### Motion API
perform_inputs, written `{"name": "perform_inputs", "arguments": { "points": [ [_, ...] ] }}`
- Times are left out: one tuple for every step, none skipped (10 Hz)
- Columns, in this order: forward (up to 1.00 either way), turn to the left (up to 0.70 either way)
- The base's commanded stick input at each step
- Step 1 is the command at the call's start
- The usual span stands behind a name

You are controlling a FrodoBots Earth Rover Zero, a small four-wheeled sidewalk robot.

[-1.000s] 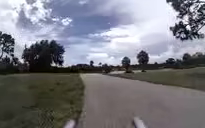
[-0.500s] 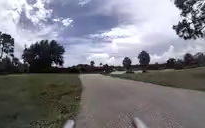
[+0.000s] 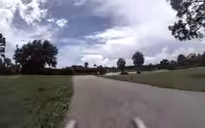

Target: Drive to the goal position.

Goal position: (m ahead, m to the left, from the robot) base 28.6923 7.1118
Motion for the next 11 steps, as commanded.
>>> {"name": "perform_inputs", "arguments": {
  "points": [
    [0.7,0.0],
    [0.7,0.0],
    [0.7,0.0],
    [0.7,0.0],
    [0.7,0.0],
    [0.7,0.0],
    [0.7,0.0],
    [0.7,0.0],
    [0.7,0.0],
    [0.7,0.0],
    [0.7,0.0]
  ]
}}
